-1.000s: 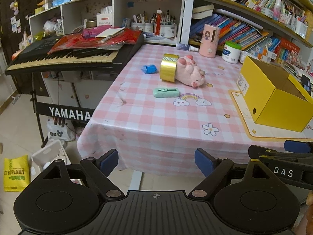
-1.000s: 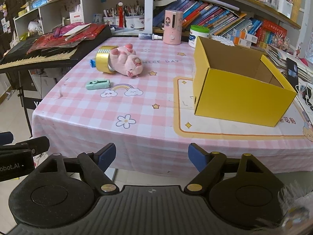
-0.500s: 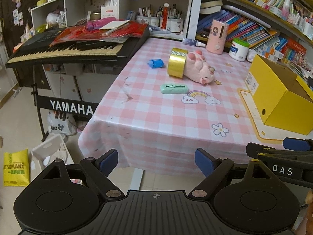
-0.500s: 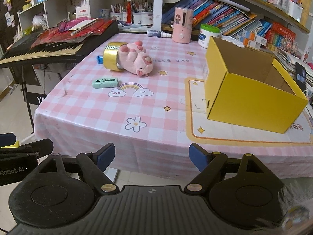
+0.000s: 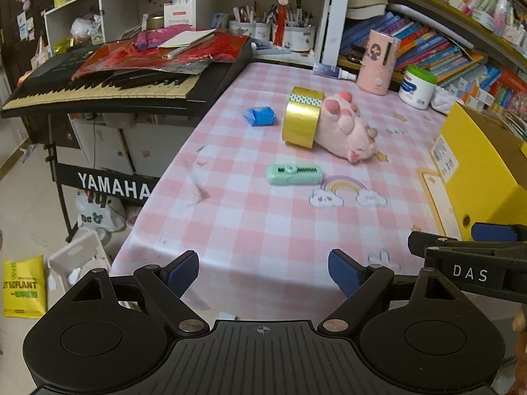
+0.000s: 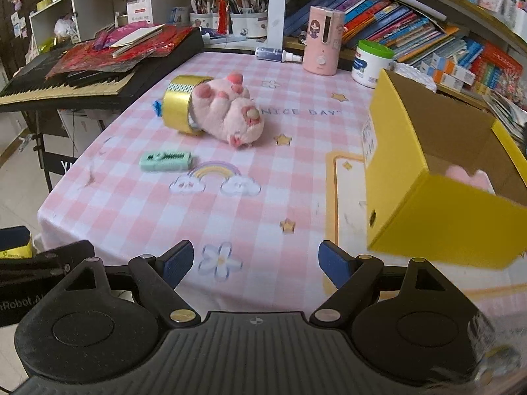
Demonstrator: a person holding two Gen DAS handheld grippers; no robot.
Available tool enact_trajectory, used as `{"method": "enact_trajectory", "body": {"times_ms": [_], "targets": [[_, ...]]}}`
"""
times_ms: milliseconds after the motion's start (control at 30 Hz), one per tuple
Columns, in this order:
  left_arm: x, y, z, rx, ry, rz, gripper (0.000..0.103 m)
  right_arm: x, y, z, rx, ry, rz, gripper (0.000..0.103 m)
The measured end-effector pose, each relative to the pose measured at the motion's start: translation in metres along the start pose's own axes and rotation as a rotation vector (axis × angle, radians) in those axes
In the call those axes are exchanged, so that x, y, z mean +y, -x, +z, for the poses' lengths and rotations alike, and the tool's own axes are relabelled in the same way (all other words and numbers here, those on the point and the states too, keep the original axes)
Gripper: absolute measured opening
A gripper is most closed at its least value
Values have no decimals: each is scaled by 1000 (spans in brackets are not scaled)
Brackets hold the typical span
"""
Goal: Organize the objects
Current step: 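Withdraw both tools from the box back toward the table items, then grasp the pink plush pig with the right tool while the left tool grasps the mint-green toy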
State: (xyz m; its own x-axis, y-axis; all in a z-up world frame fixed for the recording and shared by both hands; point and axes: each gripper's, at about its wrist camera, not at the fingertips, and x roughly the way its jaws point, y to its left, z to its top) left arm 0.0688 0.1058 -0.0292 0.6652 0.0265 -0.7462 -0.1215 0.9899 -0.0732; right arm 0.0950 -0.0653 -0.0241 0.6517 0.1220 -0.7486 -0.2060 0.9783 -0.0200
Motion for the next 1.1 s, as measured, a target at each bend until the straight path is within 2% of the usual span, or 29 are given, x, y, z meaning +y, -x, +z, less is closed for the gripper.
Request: {"method": "enact_trajectory", "body": {"times_ms": [267, 567, 733, 833, 1033, 1100], "targets": [[-12, -35, 26, 31, 31, 7, 88, -18, -32, 42, -38, -10, 27, 82], [-28, -74, 49, 32, 25, 68, 92, -34, -66, 82, -81, -12, 100, 84], [-37, -98, 60, 71, 35, 24, 91, -36, -82, 97, -80, 5, 148, 86], [-43, -110, 65, 63, 19, 60, 91, -39, -89, 105, -83, 13, 162, 86], [-44, -132, 72, 66, 42, 71, 89, -42, -102, 116, -75, 11, 183, 86], [-44, -137, 74, 78, 46, 80, 83, -42, -106, 119, -68, 13, 195, 87]]}}
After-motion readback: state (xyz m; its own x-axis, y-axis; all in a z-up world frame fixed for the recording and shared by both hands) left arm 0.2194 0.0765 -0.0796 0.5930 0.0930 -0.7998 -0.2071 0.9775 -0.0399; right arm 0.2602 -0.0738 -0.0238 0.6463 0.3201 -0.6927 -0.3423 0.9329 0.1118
